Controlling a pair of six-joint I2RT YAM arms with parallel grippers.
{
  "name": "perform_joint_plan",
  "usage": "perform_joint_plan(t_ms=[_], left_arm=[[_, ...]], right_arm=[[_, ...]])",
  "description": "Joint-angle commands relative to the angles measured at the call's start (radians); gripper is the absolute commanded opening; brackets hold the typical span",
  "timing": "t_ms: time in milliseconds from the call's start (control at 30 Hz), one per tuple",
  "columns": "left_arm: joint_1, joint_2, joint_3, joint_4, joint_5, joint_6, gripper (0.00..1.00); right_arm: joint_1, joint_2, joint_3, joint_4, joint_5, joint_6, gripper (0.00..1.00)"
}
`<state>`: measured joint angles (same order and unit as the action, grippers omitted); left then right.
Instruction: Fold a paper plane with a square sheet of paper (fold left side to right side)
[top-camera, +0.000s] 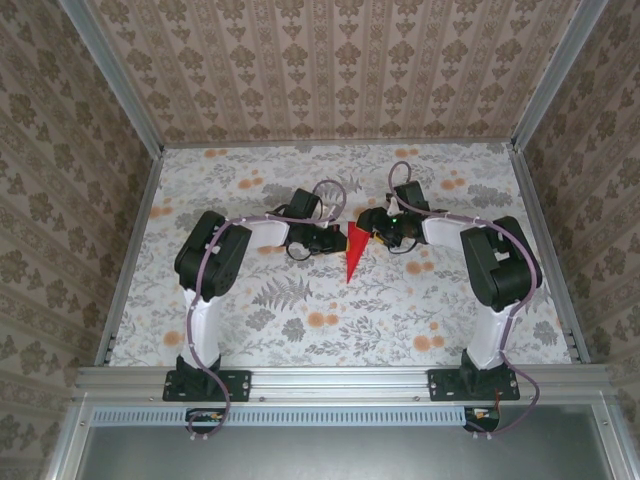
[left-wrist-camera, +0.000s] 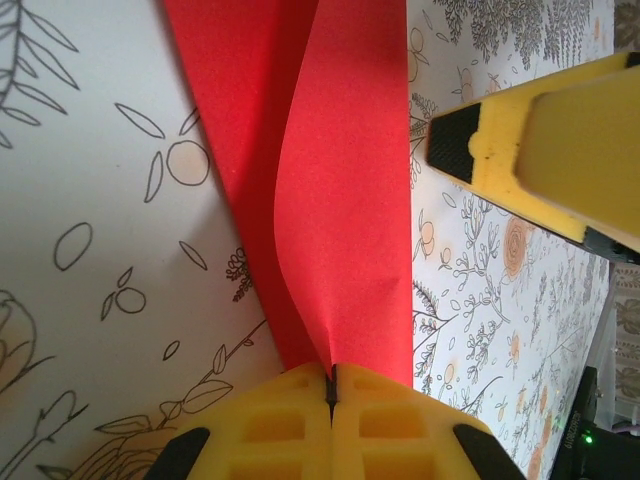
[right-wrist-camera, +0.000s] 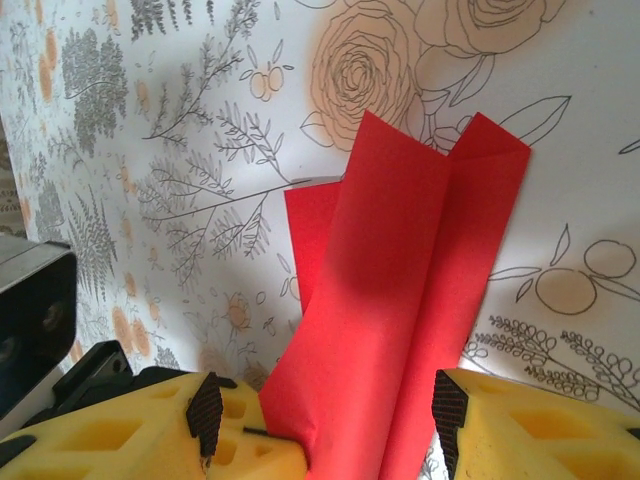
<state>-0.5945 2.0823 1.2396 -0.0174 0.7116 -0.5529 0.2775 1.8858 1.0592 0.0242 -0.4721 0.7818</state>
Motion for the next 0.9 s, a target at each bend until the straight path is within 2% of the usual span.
perform_joint_plan(t_ms=[0, 867], left_arm=[[0.004, 0.013, 0.023, -0.021, 0.020, 0.027, 0.02], [-0.006, 0.034, 0.062, -0.028, 0.019, 0.022, 0.02]], right_arm=[[0.006, 0.024, 0.036, -0.004, -0.009, 0.008, 0.61], [0.019, 0.096, 0.075, -0.075, 0.006, -0.018, 0.61]])
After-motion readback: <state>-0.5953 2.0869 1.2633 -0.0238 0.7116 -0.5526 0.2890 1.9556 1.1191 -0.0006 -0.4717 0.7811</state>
